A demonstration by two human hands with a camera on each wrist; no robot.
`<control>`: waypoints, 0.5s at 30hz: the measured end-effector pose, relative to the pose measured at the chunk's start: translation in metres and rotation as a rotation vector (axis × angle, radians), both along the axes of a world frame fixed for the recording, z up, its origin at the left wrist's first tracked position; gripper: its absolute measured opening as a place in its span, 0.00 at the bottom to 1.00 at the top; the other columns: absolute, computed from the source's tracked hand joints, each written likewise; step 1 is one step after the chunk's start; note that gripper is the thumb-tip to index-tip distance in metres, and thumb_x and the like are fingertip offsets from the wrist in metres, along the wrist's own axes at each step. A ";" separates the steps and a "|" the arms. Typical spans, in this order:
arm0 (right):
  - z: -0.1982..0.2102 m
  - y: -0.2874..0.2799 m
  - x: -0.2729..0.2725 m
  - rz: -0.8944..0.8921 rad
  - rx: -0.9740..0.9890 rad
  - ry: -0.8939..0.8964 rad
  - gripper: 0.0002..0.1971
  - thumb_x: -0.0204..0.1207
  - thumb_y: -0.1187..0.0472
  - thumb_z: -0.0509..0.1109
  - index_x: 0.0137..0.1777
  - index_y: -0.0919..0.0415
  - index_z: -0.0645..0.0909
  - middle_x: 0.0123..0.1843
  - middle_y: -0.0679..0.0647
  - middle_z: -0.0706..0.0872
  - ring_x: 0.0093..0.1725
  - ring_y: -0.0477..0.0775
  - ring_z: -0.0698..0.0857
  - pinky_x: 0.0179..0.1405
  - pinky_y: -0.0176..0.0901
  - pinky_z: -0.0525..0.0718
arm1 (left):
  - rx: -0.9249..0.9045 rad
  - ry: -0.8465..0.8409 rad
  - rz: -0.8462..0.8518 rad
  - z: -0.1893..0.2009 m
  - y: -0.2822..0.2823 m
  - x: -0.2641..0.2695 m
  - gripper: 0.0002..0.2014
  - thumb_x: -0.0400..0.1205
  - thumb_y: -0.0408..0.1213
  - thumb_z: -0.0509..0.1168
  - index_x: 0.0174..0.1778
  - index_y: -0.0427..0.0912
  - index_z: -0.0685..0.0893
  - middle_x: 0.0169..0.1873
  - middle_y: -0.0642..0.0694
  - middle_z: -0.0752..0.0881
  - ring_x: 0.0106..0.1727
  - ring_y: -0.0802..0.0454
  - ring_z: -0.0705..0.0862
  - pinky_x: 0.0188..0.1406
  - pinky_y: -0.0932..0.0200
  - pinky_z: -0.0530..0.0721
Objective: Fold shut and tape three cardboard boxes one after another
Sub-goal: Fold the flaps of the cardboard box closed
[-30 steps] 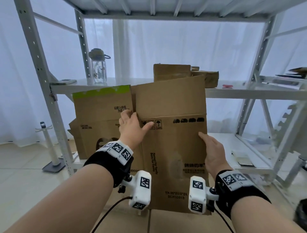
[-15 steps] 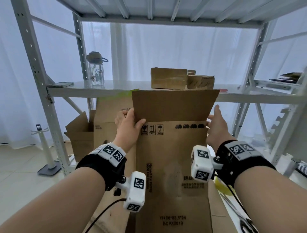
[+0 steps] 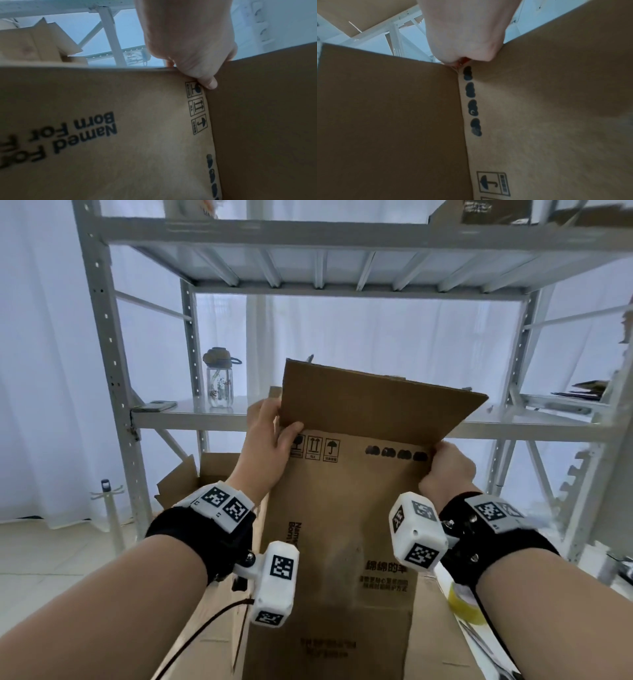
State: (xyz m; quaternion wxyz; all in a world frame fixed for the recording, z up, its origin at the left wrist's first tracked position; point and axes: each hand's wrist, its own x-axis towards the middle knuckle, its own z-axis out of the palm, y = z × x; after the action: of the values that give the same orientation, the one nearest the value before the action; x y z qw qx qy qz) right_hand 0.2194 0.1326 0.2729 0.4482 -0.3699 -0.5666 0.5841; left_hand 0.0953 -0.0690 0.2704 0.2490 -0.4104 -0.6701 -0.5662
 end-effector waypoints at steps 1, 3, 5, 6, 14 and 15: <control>0.004 -0.001 0.002 0.037 -0.064 0.153 0.06 0.79 0.70 0.61 0.49 0.59 0.77 0.44 0.53 0.81 0.55 0.61 0.82 0.48 0.41 0.76 | -0.004 0.022 -0.023 0.005 -0.004 0.003 0.11 0.84 0.35 0.63 0.59 0.49 0.72 0.61 0.47 0.72 0.54 0.80 0.74 0.57 0.80 0.71; 0.002 -0.006 0.007 0.088 -0.086 0.315 0.08 0.80 0.66 0.60 0.40 0.55 0.75 0.36 0.49 0.76 0.48 0.55 0.78 0.36 0.39 0.74 | -0.061 -0.003 -0.065 0.004 -0.012 0.005 0.11 0.85 0.38 0.62 0.61 0.52 0.72 0.61 0.49 0.77 0.58 0.68 0.77 0.62 0.66 0.77; -0.007 -0.010 0.014 0.123 -0.207 0.409 0.08 0.75 0.64 0.63 0.36 0.53 0.78 0.34 0.49 0.79 0.41 0.52 0.79 0.28 0.39 0.76 | -0.183 -0.043 -0.056 -0.013 -0.020 0.004 0.14 0.85 0.41 0.61 0.67 0.53 0.71 0.64 0.51 0.80 0.63 0.56 0.79 0.66 0.56 0.78; -0.014 -0.012 0.019 0.190 -0.225 0.367 0.09 0.74 0.63 0.62 0.34 0.52 0.79 0.33 0.48 0.80 0.36 0.51 0.78 0.26 0.38 0.75 | -0.267 -0.060 -0.034 -0.027 -0.023 0.001 0.16 0.86 0.40 0.60 0.70 0.53 0.71 0.65 0.53 0.80 0.66 0.55 0.79 0.67 0.55 0.76; -0.052 -0.003 0.021 0.473 0.013 0.109 0.37 0.75 0.25 0.47 0.78 0.44 0.67 0.72 0.40 0.76 0.71 0.46 0.74 0.75 0.53 0.68 | -0.384 -0.244 0.150 -0.071 -0.011 -0.015 0.11 0.86 0.41 0.59 0.63 0.43 0.73 0.60 0.44 0.81 0.61 0.48 0.80 0.61 0.52 0.79; -0.054 -0.001 0.021 0.485 0.085 0.081 0.39 0.73 0.24 0.48 0.80 0.43 0.64 0.76 0.41 0.73 0.74 0.47 0.72 0.76 0.55 0.68 | -0.350 -0.277 0.152 -0.068 -0.008 -0.016 0.11 0.86 0.40 0.59 0.62 0.41 0.73 0.60 0.45 0.80 0.60 0.49 0.79 0.59 0.54 0.78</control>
State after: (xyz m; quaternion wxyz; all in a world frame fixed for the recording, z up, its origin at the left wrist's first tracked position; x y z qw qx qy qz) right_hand 0.2408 0.1317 0.2191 0.3326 -0.1804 -0.6444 0.6646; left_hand 0.0794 -0.0774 0.2020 0.1217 -0.3139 -0.8149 -0.4718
